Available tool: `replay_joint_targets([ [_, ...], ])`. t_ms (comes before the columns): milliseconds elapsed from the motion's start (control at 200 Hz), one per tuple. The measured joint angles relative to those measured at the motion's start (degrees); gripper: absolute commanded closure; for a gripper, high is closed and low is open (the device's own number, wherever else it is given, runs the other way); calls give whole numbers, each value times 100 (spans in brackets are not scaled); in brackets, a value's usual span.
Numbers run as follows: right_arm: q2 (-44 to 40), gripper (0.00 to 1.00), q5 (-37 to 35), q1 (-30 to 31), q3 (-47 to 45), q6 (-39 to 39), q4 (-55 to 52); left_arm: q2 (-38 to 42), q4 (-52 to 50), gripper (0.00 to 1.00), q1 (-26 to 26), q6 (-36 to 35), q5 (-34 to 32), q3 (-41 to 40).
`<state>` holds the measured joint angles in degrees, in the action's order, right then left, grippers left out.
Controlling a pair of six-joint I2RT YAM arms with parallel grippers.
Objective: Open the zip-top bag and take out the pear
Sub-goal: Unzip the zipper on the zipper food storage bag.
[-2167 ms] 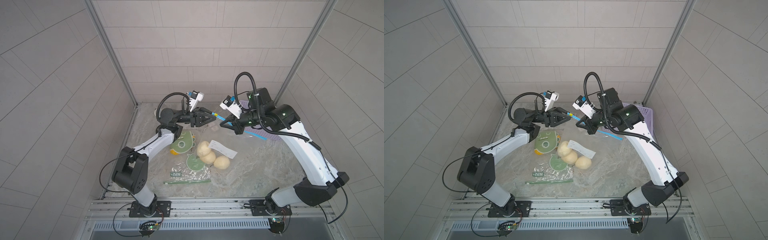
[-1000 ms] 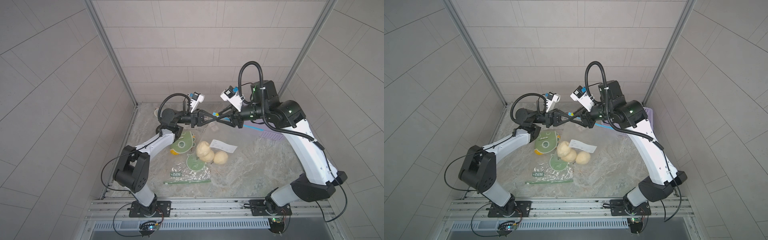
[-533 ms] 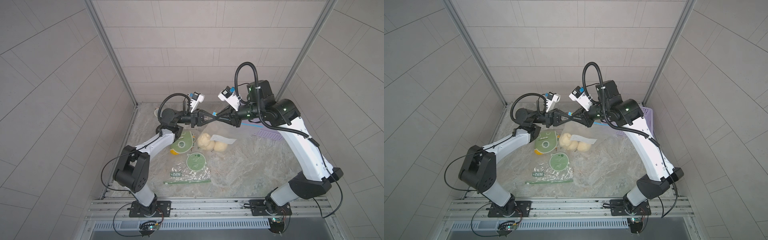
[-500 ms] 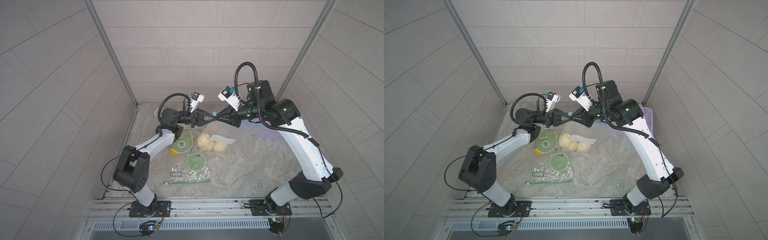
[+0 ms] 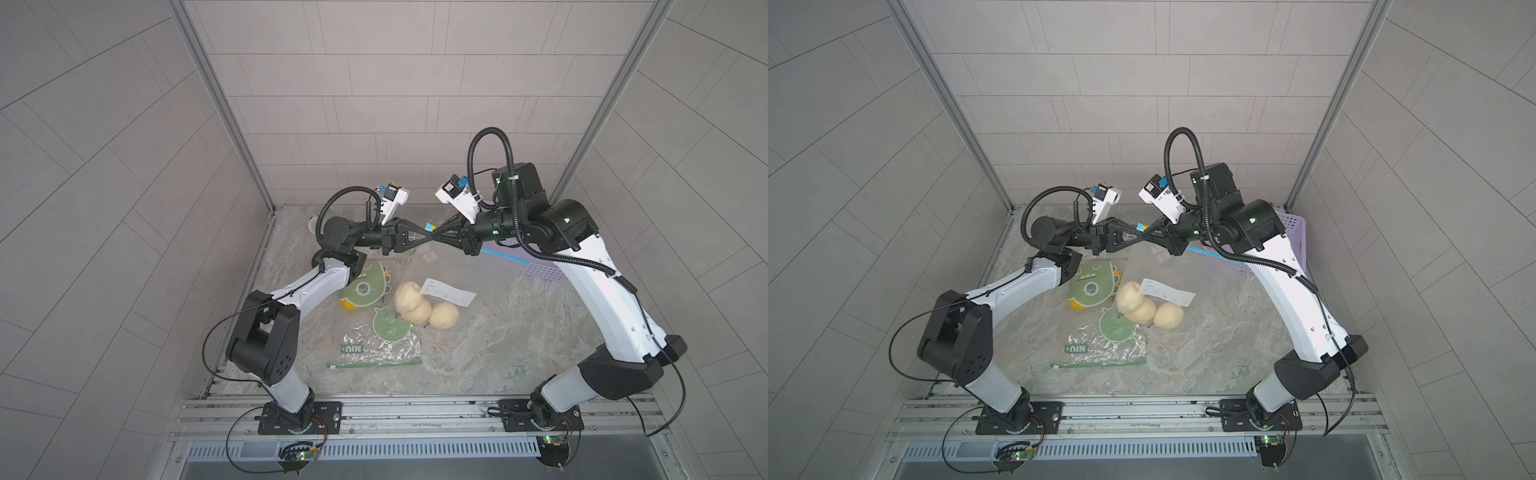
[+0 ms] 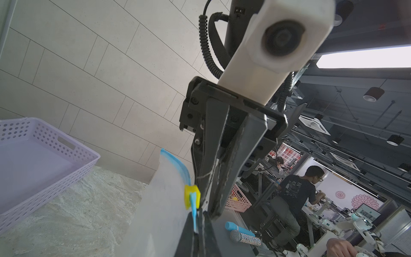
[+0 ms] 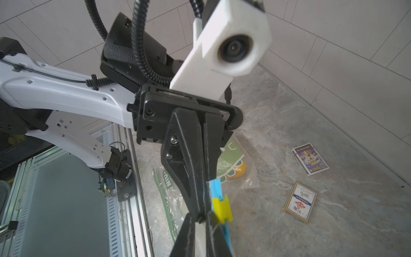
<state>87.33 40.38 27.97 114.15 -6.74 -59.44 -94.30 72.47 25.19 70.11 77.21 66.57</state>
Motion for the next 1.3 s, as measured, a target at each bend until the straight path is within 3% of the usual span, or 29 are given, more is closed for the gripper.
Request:
replay_joint_targets([
  [350,-577,85,-216,-319,-1025,120,302,24,-28,100,-133,0,-151,162],
  [525,-638,57,-140,-391,-1010,238,455,24,-26,100,-157,22,-160,170],
  [635,-459,52,17,-393,-450,282,468,24,-26,100,-153,44,-157,170],
  [776,-70,52,354,-400,455,297,520,24,-26,100,-131,55,-140,170],
  [916,260,52,802,-398,728,291,466,24,-26,100,-116,66,-116,170],
  [1296,616,80,1209,-363,734,260,170,24,-26,100,-116,85,-105,170],
])
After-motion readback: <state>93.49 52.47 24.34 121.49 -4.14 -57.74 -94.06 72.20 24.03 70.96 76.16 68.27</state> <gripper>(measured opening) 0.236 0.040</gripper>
